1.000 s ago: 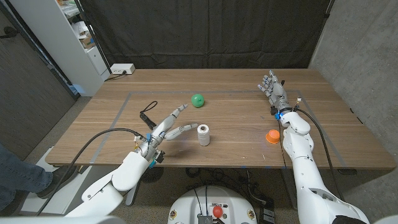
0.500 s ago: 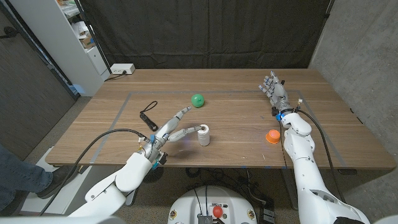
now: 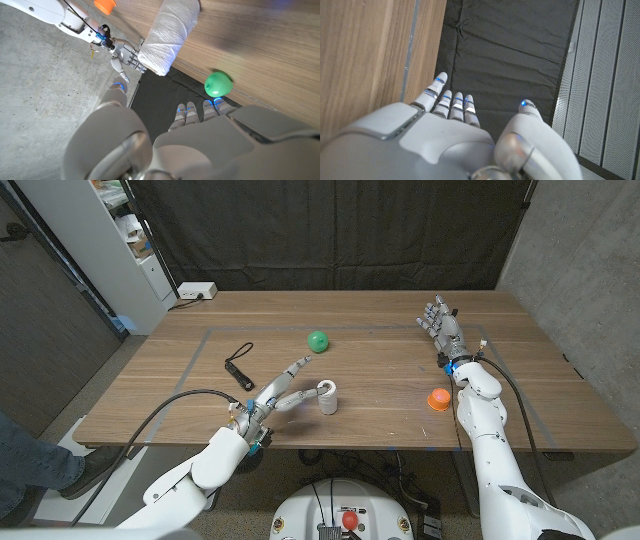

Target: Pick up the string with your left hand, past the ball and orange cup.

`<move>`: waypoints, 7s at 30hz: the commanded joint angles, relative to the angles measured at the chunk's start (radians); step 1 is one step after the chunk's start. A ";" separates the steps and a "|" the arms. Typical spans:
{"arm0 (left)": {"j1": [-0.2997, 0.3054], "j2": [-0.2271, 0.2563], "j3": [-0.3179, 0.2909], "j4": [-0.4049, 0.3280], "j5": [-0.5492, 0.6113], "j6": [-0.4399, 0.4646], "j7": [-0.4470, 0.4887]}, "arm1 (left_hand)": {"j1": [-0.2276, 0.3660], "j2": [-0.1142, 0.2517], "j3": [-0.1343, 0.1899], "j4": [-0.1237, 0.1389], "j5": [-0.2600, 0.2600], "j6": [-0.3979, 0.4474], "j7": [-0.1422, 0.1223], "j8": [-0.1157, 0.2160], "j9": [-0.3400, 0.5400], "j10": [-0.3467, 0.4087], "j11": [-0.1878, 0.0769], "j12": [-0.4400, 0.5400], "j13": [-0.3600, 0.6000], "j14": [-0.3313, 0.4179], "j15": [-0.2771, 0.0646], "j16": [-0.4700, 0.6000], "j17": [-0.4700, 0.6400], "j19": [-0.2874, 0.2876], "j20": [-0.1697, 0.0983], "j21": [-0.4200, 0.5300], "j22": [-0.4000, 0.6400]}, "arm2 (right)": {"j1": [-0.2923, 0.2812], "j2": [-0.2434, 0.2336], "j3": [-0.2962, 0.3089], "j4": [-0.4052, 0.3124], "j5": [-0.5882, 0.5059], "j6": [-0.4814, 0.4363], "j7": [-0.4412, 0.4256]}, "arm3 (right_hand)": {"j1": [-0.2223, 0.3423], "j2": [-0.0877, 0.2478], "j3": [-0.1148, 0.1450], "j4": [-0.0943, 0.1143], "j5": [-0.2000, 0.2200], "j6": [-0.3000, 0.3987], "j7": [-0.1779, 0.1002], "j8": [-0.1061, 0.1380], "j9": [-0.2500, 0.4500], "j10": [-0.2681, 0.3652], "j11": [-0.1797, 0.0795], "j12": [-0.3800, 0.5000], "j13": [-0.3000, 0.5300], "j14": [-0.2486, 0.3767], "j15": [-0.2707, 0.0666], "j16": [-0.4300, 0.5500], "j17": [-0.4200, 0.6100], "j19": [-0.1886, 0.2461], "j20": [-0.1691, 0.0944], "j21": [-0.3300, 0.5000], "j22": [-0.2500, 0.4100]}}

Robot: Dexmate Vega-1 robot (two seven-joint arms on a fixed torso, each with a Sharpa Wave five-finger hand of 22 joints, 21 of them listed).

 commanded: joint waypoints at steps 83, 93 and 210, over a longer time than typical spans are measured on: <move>-0.110 -0.044 0.137 -0.080 0.183 0.336 -0.077 | 0.149 0.041 -0.029 0.013 -0.012 0.326 0.018 0.065 0.013 0.367 -0.013 0.116 0.012 0.349 -0.061 0.066 0.008 0.244 0.013 0.072 0.018 | 0.054 -0.017 0.036 0.160 0.034 0.063 0.020 | 0.010 0.003 -0.012 -0.003 0.014 0.013 -0.010 -0.001 0.006 0.015 -0.004 0.002 0.006 0.005 0.006 0.000 0.000 0.014 0.011 -0.013 0.006; -0.114 -0.051 0.139 -0.083 0.185 0.354 -0.083 | 0.243 0.078 -0.036 0.005 -0.034 0.521 -0.020 0.108 0.021 0.552 -0.076 0.164 0.028 0.547 -0.124 0.110 0.014 0.408 0.014 0.138 0.030 | 0.056 -0.018 0.033 0.164 0.031 0.062 0.019 | 0.011 0.004 -0.013 -0.004 0.015 0.012 -0.011 -0.002 0.006 0.014 -0.002 0.001 0.006 0.006 0.005 0.000 0.000 0.015 0.012 -0.013 0.006; -0.112 -0.028 0.051 -0.136 0.111 0.291 -0.096 | 0.673 0.238 -0.006 0.000 -0.021 0.676 -0.015 0.158 0.084 0.718 -0.085 0.208 0.110 0.781 -0.171 0.233 0.069 0.753 -0.012 0.374 0.052 | -0.013 0.004 0.010 -0.024 -0.001 0.002 -0.018 | 0.015 0.013 -0.025 -0.011 0.020 0.021 -0.005 0.000 0.006 0.023 -0.001 0.003 0.006 0.014 0.005 0.001 -0.001 0.031 0.007 -0.014 0.006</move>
